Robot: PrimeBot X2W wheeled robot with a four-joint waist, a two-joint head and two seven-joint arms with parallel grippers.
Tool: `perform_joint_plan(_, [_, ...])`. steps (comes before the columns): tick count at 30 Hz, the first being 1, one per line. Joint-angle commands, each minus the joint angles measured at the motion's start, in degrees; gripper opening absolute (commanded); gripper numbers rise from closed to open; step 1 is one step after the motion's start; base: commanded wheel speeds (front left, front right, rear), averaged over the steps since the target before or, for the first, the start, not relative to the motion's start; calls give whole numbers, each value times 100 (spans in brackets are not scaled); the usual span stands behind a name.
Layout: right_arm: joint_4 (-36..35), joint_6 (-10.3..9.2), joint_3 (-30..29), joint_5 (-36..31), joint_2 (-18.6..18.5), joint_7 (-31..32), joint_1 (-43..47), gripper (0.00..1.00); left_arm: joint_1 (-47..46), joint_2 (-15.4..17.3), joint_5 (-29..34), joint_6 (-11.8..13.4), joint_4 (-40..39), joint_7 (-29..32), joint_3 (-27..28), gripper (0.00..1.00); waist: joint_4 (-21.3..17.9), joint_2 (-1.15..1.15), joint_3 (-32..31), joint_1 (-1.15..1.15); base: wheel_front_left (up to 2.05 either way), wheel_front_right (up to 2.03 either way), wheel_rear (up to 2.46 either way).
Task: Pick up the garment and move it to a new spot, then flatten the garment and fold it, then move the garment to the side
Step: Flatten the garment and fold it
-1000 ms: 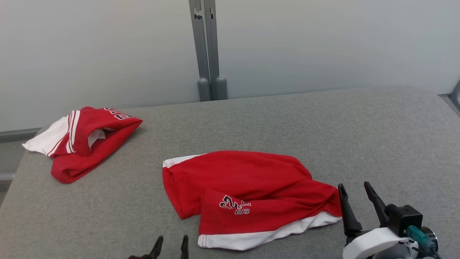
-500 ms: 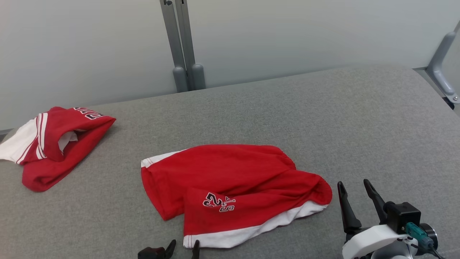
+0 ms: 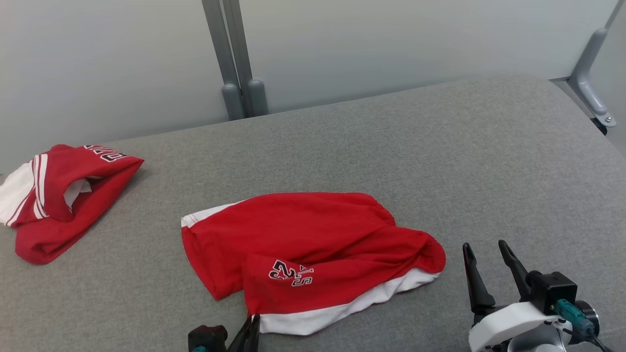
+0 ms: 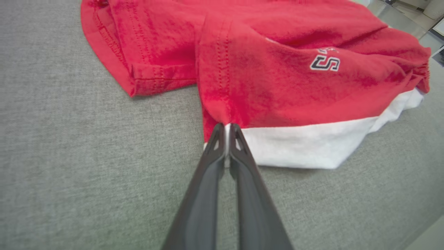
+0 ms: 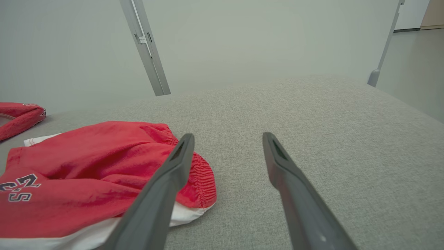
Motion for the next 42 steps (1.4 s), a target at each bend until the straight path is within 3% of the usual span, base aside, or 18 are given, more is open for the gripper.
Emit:
perform_joint_plan(1, [-9, 0, -31, -34, -15, -19, 6, 100, 19, 21, 115, 25, -45, -18, 56, 0, 38, 0, -4, 0, 0, 0, 0])
perform_joint_plan(15, [839, 0, 359, -313, -23, -18, 307, 100, 378, 279, 432, 288, -910, -20, 980, 0, 436, 0, -44, 0, 0, 0, 0])
perform_joint_plan(23, [1453, -1, 1135, -427, -228, -18, 45, 100, 422, 273, 517, 237, -946, -20, 1211, 0, 499, 0, -4, 0, 0, 0, 0])
perform_joint_plan(32, [1893, -1, 1476, -428, -238, -19, -387, 98, 333, 209, 657, 156, -904, -20, 1292, 0, 604, 0, 55, 0, 0, 0, 0])
perform_joint_plan(34, [1960, -1, 1540, -384, -243, -18, -436, 56, 325, 197, 673, 139, -898, -20, 1310, 0, 621, 0, 61, 0, 0, 0, 0])
perform_joint_plan(35, [2002, -1, 1584, -348, -251, -19, -461, 44, 323, 189, 692, 141, -896, -20, 1321, 0, 627, 0, 63, 0, 0, 0, 0])
perform_joint_plan(37, [2085, -1, 1655, -294, -275, -18, -515, 27, 318, 177, 715, 130, -888, -20, 1340, 0, 634, 0, 64, 0, 0, 0, 0])
perform_joint_plan(38, [2115, -1, 1695, -264, -278, -18, -544, 27, 316, 172, 724, 125, -886, -20, 1350, 0, 633, 0, 63, 0, 0, 0, 0])
perform_joint_plan(40, [2214, -1, 1785, -206, -293, -19, -591, 17, 317, 159, 740, 123, -889, -20, 1376, 0, 626, 0, 59, 0, 0, 0, 0])
perform_joint_plan(42, [2303, -1, 1853, -133, -312, -19, -655, 1, 329, 147, 755, 105, -893, -20, 1395, 0, 614, 0, 50, 0, 0, 0, 0])
